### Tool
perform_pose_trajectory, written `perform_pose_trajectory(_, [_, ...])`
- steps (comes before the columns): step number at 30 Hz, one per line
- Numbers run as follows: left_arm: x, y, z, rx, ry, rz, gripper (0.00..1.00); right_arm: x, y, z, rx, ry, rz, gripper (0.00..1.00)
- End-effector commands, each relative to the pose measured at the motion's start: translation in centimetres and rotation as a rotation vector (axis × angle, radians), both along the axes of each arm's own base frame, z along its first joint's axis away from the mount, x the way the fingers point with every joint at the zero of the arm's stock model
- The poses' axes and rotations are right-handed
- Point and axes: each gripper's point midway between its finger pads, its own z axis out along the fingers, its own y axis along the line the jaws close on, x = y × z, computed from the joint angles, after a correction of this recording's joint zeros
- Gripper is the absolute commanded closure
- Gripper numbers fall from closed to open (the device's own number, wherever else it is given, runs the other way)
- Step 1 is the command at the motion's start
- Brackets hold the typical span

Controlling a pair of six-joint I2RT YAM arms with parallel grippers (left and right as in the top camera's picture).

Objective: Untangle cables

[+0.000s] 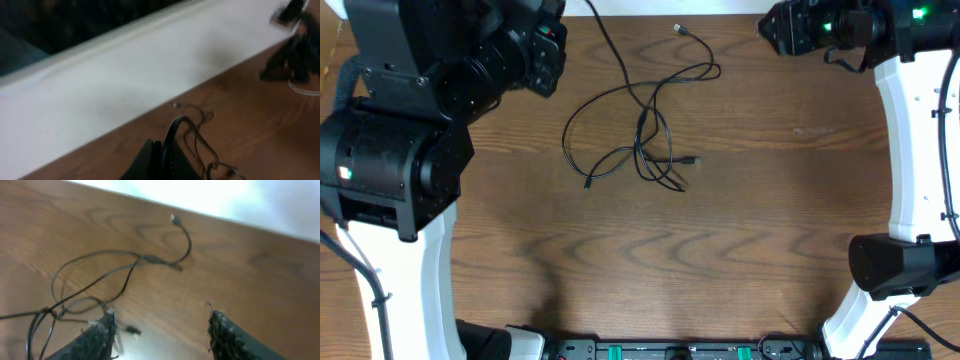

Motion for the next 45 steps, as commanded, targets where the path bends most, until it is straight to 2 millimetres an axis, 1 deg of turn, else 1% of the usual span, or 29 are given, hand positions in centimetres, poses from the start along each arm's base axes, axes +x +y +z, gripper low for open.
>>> perform_pose_trajectory(1, [-0.2,-1.3,1.5,-0.047,-0.045,-0.037,0.93,-0.6,1.5,-2.8,-0.008,0.097,0.037,0.40])
perform_pose_trajectory(3, [0.2,-2.0,1.8,-0.056,-0.061,-0.051,0.92,-1.5,3.4,-3.9,0.025,0.153,0.094,0.35])
perform_pose_trajectory(5, [0.7,-2.2,1.4,-0.055,-0.049,-0.053,0.92,-2.1,5.1,-4.1,0.061,0.168,0.159,0.32])
perform_pose_trajectory(6, [1.1,-2.4,1.0,-0.057,-0.037,-0.051,0.93,-2.7,6.3,-3.9,0.091,0.179,0.201,0.28])
perform_pose_trajectory(8, [1.8,-2.6,0.5,-0.065,-0.022,-0.053,0.92,-3.5,7.8,-3.9,0.108,0.193,0.242,0.26])
perform_pose_trajectory(10, [2.3,-3.2,0.5,-0.078,-0.023,-0.069,0.93,-4.3,8.9,-4.1,0.103,0.209,0.268,0.23])
perform_pose_trajectory(13, [2.8,-4.0,1.4,-0.105,-0.060,-0.094,0.92,-5.7,10.6,-4.5,0.094,0.243,0.308,0.22])
perform_pose_trajectory(14, [2.9,-4.4,2.1,-0.114,-0.086,-0.102,0.93,-6.4,11.6,-4.7,0.089,0.256,0.333,0.23])
perform_pose_trajectory(17, [2.9,-4.6,2.5,-0.119,-0.105,-0.106,0.93,-7.1,12.6,-4.8,0.076,0.250,0.369,0.29])
perform_pose_trajectory(18, [2.9,-4.6,2.5,-0.119,-0.104,-0.106,0.93,-7.3,13.0,-4.8,0.071,0.251,0.377,0.29])
perform_pose_trajectory(20, [2.9,-4.6,2.6,-0.120,-0.106,-0.106,0.93,-7.3,12.9,-4.9,0.067,0.254,0.375,0.34])
perform_pose_trajectory(22, [2.8,-4.5,2.8,-0.121,-0.112,-0.106,0.92,-7.4,12.7,-5.1,0.055,0.262,0.367,0.36])
perform_pose_trajectory(27, [2.5,-4.5,4.0,-0.150,-0.139,-0.102,0.93,-7.5,12.2,-5.8,0.029,0.282,0.352,0.35])
perform_pose_trajectory(30, [2.2,-4.4,4.7,-0.156,-0.160,-0.104,0.92,-7.7,12.1,-6.7,0.020,0.307,0.348,0.33])
perform_pose_trajectory(33, [2.0,-4.3,5.1,-0.161,-0.168,-0.103,0.92,-7.8,12.1,-7.8,0.018,0.330,0.349,0.34])
perform_pose_trajectory(34, [2.0,-4.3,5.2,-0.161,-0.170,-0.103,0.93,-7.8,12.2,-8.0,0.018,0.335,0.349,0.35])
perform_pose_trajectory(35, [2.0,-4.3,5.2,-0.161,-0.171,-0.103,0.92,-7.8,12.2,-8.4,0.018,0.342,0.349,0.40])
perform_pose_trajectory(39, [2.0,-4.3,5.3,-0.162,-0.172,-0.104,0.92,-8.1,12.1,-9.3,0.013,0.367,0.348,0.62])
perform_pose_trajectory(40, [2.0,-4.3,5.3,-0.162,-0.173,-0.104,0.93,-8.1,12.1,-9.4,0.013,0.369,0.348,0.63])
perform_pose_trajectory(42, [2.0,-4.3,5.3,-0.163,-0.174,-0.104,0.93,-8.1,12.2,-9.4,0.016,0.369,0.351,0.59])
perform_pose_trajectory(44, [2.0,-4.3,5.3,-0.166,-0.173,-0.103,0.93,-8.2,12.5,-9.3,0.018,0.368,0.359,0.45])
perform_pose_trajectory(45, [1.9,-4.3,5.3,-0.166,-0.173,-0.103,0.93,-8.3,12.6,-9.3,0.018,0.368,0.363,0.42])
